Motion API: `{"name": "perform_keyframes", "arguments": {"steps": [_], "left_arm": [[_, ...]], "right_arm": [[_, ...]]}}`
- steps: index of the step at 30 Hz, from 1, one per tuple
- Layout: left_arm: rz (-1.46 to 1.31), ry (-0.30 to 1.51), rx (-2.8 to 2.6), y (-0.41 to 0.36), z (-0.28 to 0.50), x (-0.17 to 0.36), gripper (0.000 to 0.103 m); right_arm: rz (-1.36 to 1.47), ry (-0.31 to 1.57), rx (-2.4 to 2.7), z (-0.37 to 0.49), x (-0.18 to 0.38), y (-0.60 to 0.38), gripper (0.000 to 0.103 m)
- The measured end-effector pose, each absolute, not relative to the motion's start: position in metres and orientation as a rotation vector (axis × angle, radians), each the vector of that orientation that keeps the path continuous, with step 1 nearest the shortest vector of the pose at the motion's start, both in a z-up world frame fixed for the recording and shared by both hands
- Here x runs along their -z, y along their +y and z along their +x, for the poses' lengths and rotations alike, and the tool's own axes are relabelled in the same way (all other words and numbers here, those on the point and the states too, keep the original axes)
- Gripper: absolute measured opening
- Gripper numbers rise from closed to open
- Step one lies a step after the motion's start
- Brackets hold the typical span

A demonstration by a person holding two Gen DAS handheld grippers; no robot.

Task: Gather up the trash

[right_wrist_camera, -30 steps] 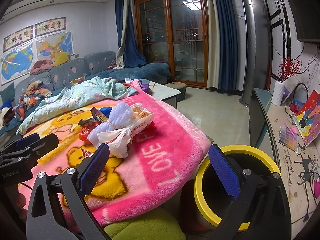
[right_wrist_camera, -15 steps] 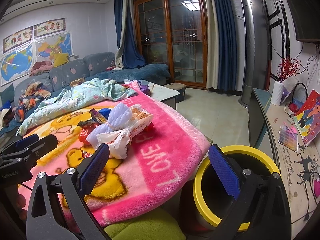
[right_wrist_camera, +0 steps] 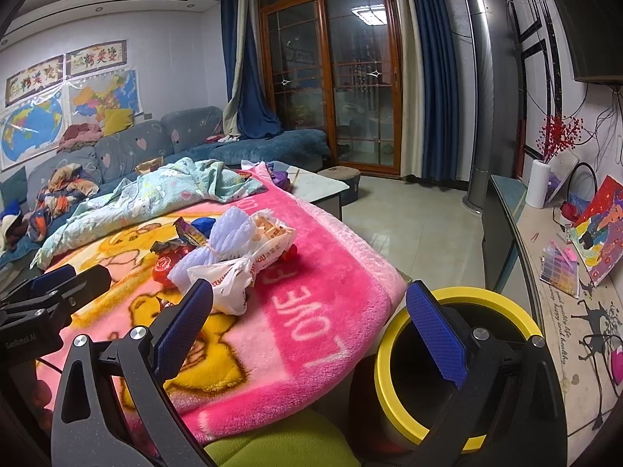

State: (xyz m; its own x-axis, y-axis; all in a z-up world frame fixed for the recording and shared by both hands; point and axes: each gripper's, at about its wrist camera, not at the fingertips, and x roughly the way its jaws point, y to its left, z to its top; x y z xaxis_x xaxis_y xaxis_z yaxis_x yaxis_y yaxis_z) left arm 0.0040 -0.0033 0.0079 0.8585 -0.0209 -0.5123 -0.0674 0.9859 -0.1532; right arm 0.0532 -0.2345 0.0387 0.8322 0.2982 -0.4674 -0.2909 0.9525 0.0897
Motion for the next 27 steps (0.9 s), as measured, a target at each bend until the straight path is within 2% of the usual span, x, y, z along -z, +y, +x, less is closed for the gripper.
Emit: {"name": "perform_keyframes", "arguments": {"steps": [12,27], "left_arm": [[-0.183,0.502,-0.032,0.008,0.004,-0.009,0.093],[-0.294,0.464,-0.113,0.069,0.009,-0.003,0.093]], "right_arm": [[0.02,0.499,-0.323,0.056,-0.04,-0.233,0.097],[-0.035,0.524,-0.451,0.086,-0.044,-0.185,0.097]]}}
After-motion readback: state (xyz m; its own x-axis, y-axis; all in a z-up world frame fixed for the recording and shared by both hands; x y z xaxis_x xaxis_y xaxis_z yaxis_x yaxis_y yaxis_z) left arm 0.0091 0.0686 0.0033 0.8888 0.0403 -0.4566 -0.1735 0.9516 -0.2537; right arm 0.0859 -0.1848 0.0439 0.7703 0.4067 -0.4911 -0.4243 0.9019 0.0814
